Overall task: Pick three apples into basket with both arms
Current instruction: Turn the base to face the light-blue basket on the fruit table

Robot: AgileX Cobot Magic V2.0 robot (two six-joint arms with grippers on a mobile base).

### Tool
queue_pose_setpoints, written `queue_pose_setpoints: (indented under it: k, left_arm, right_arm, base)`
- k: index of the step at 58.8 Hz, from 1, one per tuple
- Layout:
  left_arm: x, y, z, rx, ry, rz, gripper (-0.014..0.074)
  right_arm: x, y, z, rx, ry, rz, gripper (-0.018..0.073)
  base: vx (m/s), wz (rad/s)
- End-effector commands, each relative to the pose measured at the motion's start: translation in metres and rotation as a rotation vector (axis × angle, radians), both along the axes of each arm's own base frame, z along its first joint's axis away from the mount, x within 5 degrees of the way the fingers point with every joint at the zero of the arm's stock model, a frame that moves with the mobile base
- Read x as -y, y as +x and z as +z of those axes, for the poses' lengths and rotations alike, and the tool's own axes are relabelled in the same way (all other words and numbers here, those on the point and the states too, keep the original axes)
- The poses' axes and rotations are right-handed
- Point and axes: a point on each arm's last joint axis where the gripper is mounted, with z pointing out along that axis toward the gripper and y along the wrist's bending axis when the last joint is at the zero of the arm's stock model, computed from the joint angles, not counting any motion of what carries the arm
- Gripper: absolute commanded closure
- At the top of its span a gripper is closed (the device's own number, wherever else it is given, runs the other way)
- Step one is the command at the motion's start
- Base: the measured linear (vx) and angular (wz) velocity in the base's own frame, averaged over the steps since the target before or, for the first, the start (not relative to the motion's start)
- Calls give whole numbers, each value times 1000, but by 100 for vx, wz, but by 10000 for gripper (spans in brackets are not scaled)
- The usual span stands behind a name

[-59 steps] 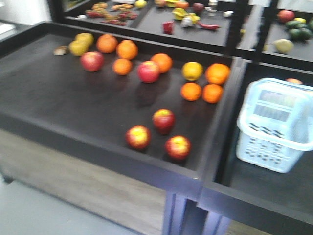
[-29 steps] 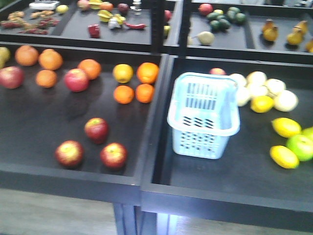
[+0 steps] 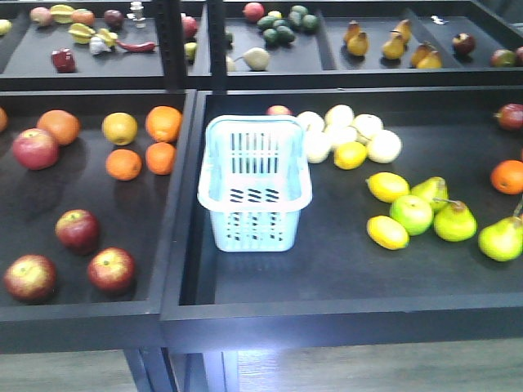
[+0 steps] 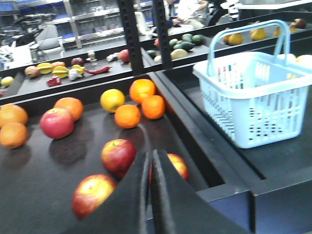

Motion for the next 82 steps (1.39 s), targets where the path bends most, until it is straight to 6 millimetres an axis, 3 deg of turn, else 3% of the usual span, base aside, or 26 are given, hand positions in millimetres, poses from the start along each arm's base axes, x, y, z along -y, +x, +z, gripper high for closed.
queue_pose_setpoints:
  k: [1, 82]
  left_arm:
    - [-2, -2, 15, 98, -24, 14, 594]
    - [-2, -2, 15, 98, -24, 14, 594]
  right_arm:
    - [-1, 2, 3, 64, -18, 11, 564]
    - [-1, 2, 3, 64, -18, 11, 564]
  base:
    - [-3, -24]
    - [6, -7]
